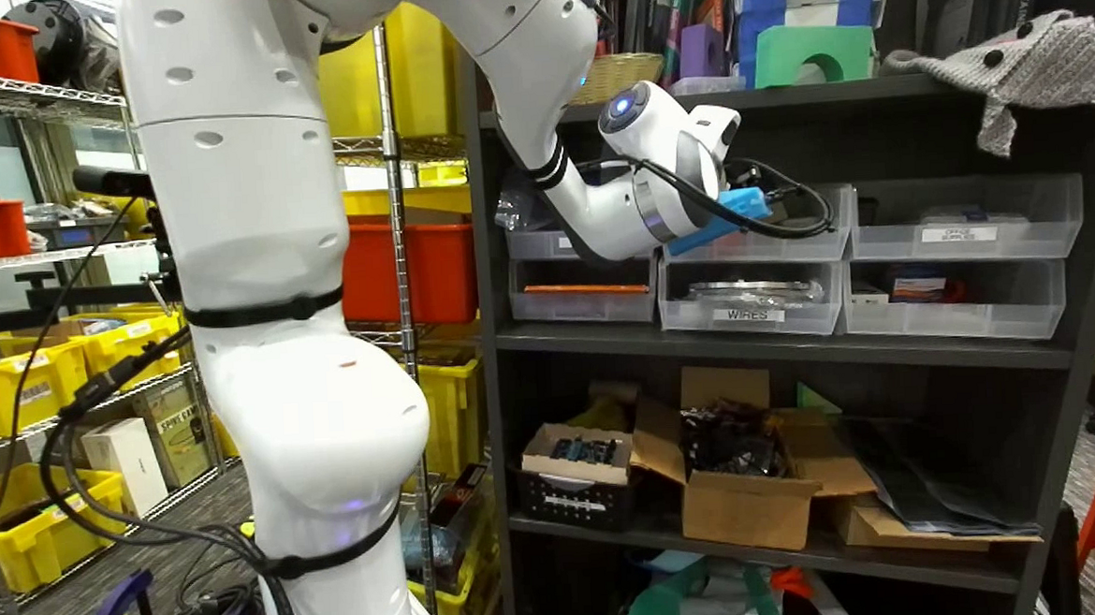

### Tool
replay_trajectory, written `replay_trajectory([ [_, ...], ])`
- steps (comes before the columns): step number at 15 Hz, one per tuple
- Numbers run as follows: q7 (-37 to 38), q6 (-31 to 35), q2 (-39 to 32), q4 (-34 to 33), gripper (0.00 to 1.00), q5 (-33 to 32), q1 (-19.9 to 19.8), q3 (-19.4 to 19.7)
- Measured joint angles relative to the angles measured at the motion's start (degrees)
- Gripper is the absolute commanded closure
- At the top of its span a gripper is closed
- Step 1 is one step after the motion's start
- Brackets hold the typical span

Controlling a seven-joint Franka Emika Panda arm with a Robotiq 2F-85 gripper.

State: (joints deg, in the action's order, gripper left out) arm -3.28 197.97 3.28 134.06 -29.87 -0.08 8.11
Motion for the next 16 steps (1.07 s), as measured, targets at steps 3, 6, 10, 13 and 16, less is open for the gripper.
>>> replay_trajectory([
  [3, 0.6, 0.0, 0.0, -0.1, 0.0, -0.4, 0.0, 0.0],
  [6, 0.5, 0.1, 0.4, -0.6, 0.0, -0.4, 0.0, 0.0],
  [10, 0.3, 0.1, 3.0, -1.1, 0.0, -0.4, 0.1, -0.2],
  [13, 0.3, 0.0, 4.3, -0.4, 0.0, -0.4, 0.3, -0.3],
  [16, 0.3, 0.0, 4.3, 1.3, 0.0, -0.5, 1.1, -0.3],
])
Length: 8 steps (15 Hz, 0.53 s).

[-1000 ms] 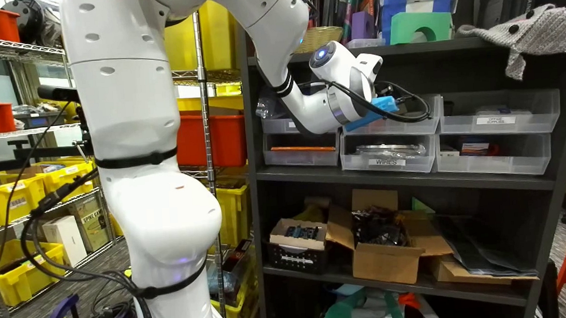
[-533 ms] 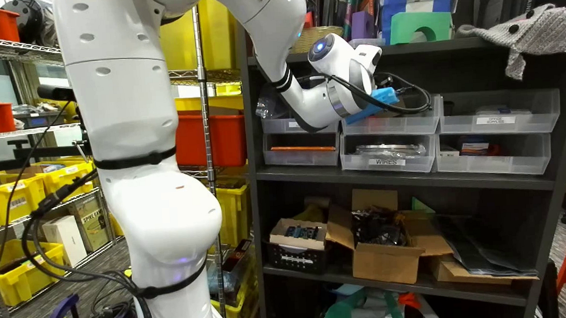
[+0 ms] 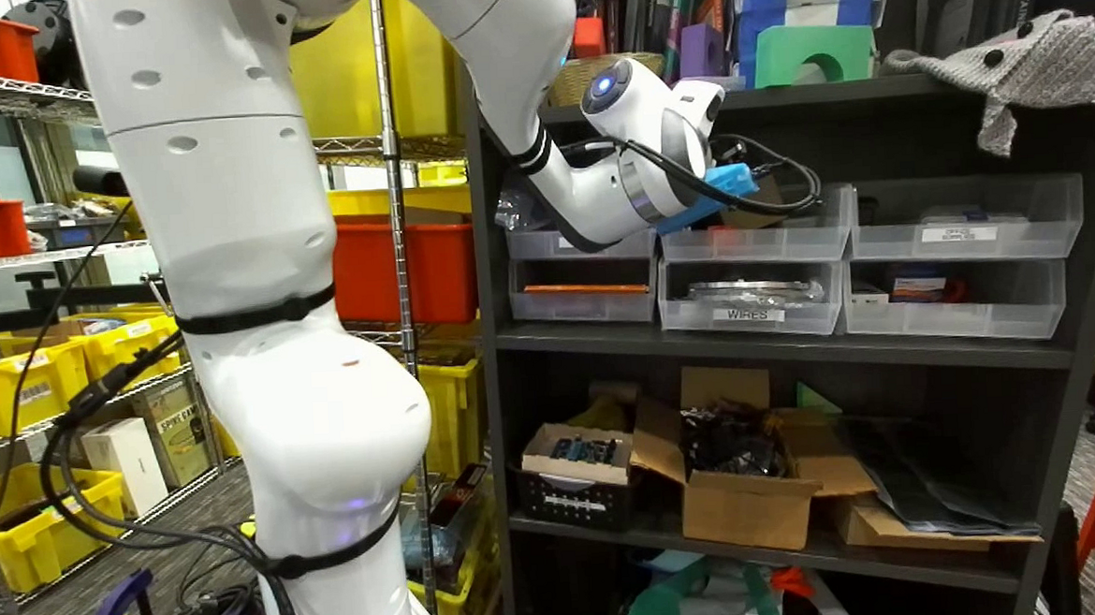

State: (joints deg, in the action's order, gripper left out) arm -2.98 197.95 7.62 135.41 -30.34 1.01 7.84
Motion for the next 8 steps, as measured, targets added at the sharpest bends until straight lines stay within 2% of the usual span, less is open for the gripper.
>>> replay_trajectory([
  [8, 0.0, 0.0, -0.1, 2.5, 0.0, 0.0, 0.9, 0.0],
])
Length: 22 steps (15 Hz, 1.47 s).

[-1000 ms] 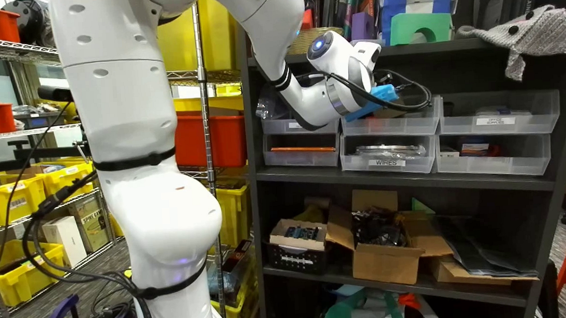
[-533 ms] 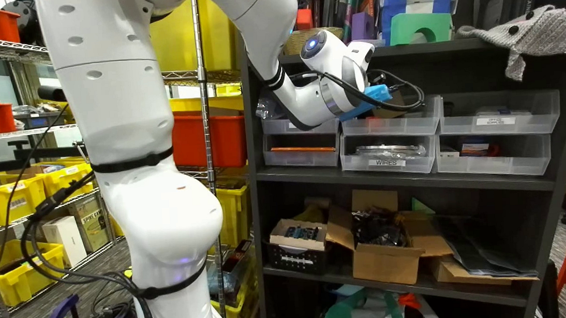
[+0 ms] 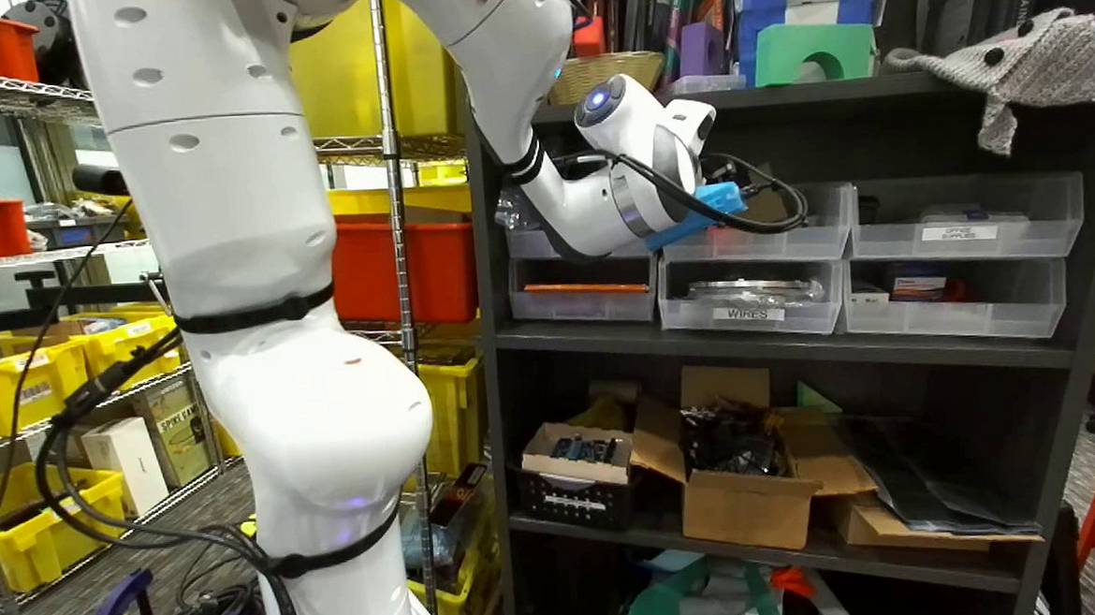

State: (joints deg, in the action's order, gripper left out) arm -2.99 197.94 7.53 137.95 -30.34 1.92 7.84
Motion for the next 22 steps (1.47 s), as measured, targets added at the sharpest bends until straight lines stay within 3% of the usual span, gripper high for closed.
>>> replay_trajectory([
  [19, 2.4, -2.4, -3.9, -4.6, 0.0, 0.2, 0.1, 0.2],
  [20, 2.8, -2.8, -4.4, -5.2, 0.25, 0.2, 0.2, 0.2],
  [22, 3.4, -3.5, -5.4, -6.1, 0.32, 0.2, 0.3, 0.1],
])
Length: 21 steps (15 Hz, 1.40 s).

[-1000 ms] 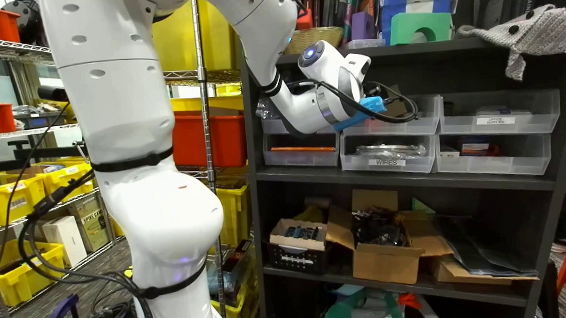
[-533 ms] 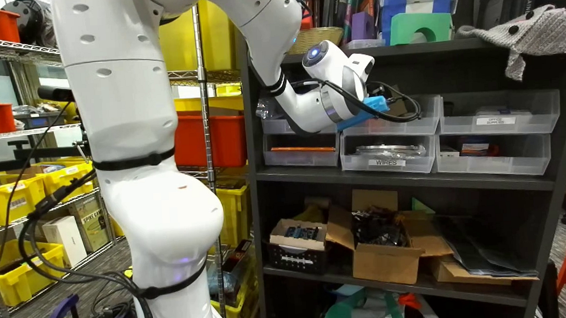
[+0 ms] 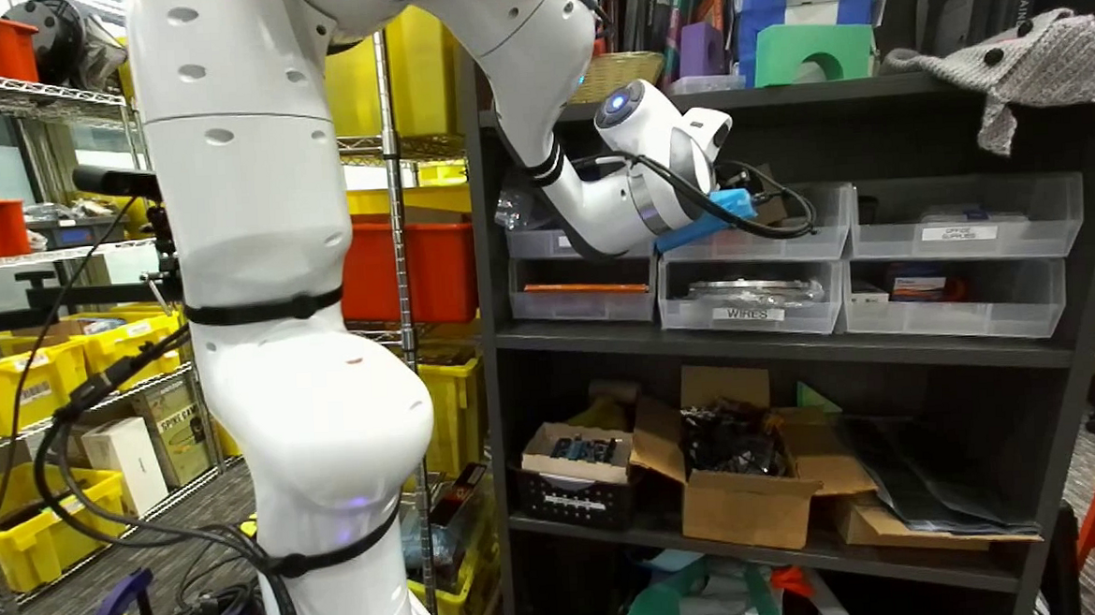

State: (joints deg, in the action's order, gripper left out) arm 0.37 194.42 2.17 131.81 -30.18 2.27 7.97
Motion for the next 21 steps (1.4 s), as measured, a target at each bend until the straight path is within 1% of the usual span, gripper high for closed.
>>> replay_trajectory([
  [2, 0.3, -0.2, -0.8, -0.6, 0.47, 0.0, 0.1, -0.1],
  [3, 0.4, -0.2, -0.9, -0.7, 0.56, 0.0, 0.2, -0.1],
  [5, 0.6, -0.2, -1.1, -0.7, 0.73, 0.0, 0.2, -0.2],
  [8, 0.9, -0.2, -1.2, -0.7, 0.94, 0.0, 0.2, -0.3],
  [9, 0.9, 0.0, -1.2, -0.7, 0.96, 0.0, 0.2, -0.3],
  [10, 1.0, 0.1, -1.2, -0.7, 0.94, 0.0, 0.2, -0.3],
  [12, 1.1, 0.3, -1.2, -0.8, 0.97, 0.0, 0.2, -0.3],
  [13, 1.1, 0.6, -1.2, -0.8, 0.95, 0.0, 0.2, -0.3],
  [15, 1.2, 1.9, -1.1, -0.7, 0.99, 0.0, 0.1, -0.2],
  [17, 1.3, 4.0, -0.9, -0.6, 1.0, 0.0, -0.2, 0.1],
  [21, 2.4, 4.2, 2.1, -0.8, 0.99, -0.1, 0.0, 0.2],
])
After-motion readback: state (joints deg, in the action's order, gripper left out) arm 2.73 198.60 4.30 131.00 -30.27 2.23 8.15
